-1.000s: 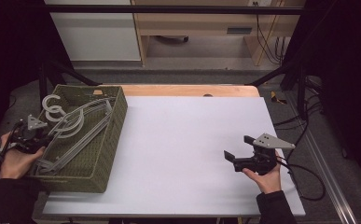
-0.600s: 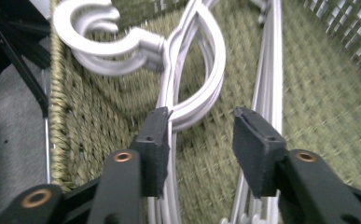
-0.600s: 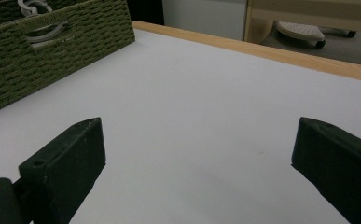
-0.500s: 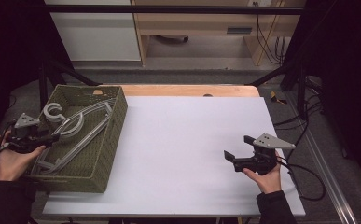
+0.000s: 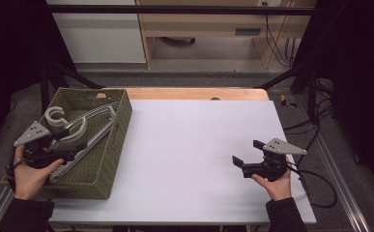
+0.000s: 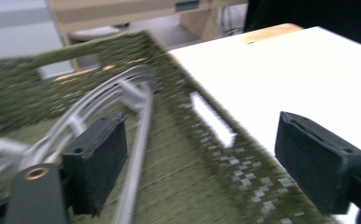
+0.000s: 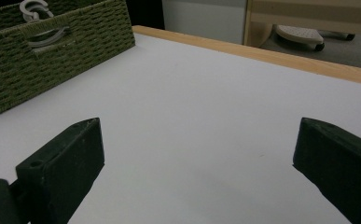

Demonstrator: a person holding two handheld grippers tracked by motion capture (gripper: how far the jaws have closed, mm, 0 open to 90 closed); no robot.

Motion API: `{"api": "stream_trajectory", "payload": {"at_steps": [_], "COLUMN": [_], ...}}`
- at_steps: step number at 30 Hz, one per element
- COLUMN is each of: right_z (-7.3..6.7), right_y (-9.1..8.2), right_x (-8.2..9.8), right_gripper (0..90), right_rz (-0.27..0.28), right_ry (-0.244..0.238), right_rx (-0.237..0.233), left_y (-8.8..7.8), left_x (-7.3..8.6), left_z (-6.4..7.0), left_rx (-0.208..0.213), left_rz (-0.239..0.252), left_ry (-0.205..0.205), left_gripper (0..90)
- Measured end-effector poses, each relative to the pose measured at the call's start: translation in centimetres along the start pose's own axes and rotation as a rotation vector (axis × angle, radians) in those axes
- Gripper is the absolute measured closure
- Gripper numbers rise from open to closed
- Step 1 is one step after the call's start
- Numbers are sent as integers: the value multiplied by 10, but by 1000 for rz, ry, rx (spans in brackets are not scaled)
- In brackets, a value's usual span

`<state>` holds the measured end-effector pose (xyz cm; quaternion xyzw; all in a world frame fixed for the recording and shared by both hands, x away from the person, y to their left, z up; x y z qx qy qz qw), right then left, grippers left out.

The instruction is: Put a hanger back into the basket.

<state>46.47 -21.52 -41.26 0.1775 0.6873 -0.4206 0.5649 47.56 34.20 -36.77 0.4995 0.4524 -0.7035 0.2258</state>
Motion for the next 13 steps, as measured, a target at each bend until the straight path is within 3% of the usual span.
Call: {"api": "stream_trajectory", "payload": {"at_steps": [5,10,13], "right_z": [0,0,1], "right_y": [-1,-3,-6], "right_x": [0,0,-1], "right_gripper": [22,22,23], "right_rz": [-1,7,19], "right_ry": [-2,2,9], "right_rx": [4,5,0], "left_y": [8,10,11], "left_x": [5,9,12], "left_z": [29,45,47], "left_rx": [76,93,103], "left_rz": [13,4,1], "left_ry": [25,56,52], "left_gripper": [121,113,117]}}
Point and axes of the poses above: each handheld gripper's, and its own axes: y roughly forward along the jaws, x roughly out of its underside, z roughly to its right, the point moved 4 cm from there along y, roughly forward along the jaws, and after that the axes turned 5 degrees about -y, right-handed, at the moved point
